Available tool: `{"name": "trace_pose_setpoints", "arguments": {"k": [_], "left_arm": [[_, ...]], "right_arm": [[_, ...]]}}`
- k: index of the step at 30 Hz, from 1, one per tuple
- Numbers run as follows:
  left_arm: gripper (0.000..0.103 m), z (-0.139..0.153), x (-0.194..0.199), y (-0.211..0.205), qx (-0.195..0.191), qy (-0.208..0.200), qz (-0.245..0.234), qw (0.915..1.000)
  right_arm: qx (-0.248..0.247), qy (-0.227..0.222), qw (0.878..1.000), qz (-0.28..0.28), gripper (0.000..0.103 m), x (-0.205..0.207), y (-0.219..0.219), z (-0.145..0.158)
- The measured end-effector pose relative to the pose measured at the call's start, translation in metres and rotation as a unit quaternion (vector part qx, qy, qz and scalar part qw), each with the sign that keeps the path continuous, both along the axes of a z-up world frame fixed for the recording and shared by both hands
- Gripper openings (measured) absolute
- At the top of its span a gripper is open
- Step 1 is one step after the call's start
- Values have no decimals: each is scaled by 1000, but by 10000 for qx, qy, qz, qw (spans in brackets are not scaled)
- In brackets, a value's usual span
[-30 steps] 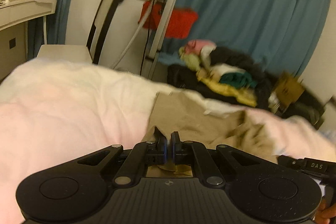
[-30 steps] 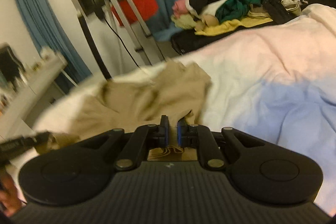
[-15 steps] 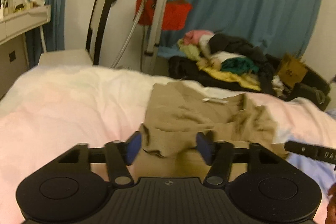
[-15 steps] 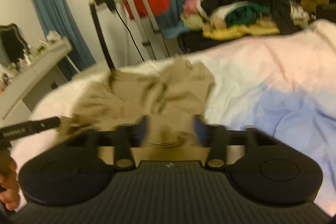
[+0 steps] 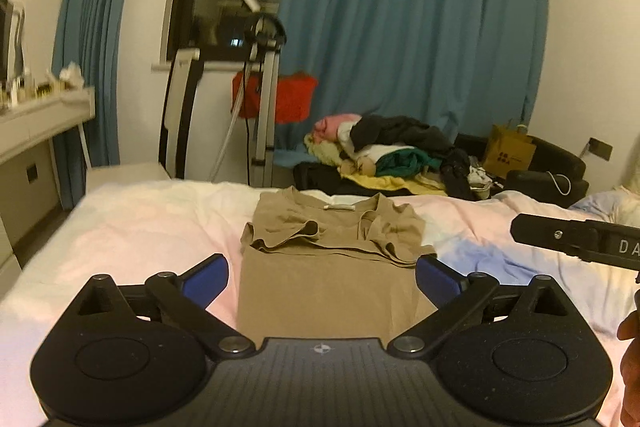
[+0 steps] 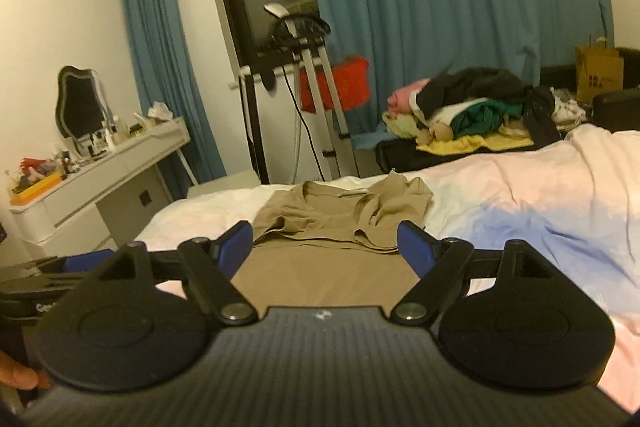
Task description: Fold clothes
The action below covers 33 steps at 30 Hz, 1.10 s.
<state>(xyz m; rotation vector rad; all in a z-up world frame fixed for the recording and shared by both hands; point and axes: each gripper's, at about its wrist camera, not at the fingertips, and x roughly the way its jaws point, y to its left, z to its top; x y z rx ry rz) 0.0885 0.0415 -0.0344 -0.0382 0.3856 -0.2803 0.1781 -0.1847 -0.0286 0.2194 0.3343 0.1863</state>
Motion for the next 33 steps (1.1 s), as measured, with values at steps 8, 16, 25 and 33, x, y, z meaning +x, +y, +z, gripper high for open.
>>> {"name": "trace_pose_setpoints", "arguments": {"k": [8, 16, 25, 33], "left_arm": [[102, -28, -23, -5, 89, -11, -97, 9999], [101, -56, 5, 19, -781, 1153, 5, 9903], [92, -110, 38, 68, -2980, 2696, -13, 9157], [67, -156, 82, 71, -3821, 3201, 300, 8664]], "right_arm": [[17, -255, 9994, -234, 81, -20, -3, -21], [530, -35, 9947, -885, 81, -15, -13, -37], [2796, 1034, 9528, -574, 82, -3, -25, -71], [4394, 2076, 8730, -401, 82, 47, -23, -152]]}}
